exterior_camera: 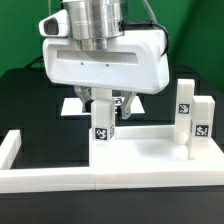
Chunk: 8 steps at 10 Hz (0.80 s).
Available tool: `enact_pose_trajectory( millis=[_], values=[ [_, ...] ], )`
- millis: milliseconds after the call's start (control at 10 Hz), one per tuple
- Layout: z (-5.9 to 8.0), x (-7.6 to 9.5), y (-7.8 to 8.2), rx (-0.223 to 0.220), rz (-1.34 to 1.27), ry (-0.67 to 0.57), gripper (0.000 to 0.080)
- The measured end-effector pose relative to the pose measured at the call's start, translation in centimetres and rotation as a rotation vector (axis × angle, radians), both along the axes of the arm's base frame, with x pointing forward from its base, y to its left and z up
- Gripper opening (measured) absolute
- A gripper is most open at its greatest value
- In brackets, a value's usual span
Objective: Assemble desk
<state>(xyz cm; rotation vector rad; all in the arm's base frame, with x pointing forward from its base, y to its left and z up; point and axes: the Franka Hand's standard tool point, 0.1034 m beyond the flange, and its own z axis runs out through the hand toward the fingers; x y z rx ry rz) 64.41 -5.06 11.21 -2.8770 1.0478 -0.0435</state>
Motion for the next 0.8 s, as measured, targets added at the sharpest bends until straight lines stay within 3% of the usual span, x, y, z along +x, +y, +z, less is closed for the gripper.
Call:
enact_pose_trajectory(
  millis=[100,200,600,800],
  values=[
    [0.01,-0.09,-0.38,0.000,-0.075,0.006,0.0426],
    [-0.05,-0.19,-0.58,0.003,-0.147,0.012,0.0297],
    [0.06,-0.64,-1.08,0.032,-0.598,0.072,0.0297],
    [0.31,-0.50,-1.04,0.074,-0.896,0.099,0.0295]
  ],
)
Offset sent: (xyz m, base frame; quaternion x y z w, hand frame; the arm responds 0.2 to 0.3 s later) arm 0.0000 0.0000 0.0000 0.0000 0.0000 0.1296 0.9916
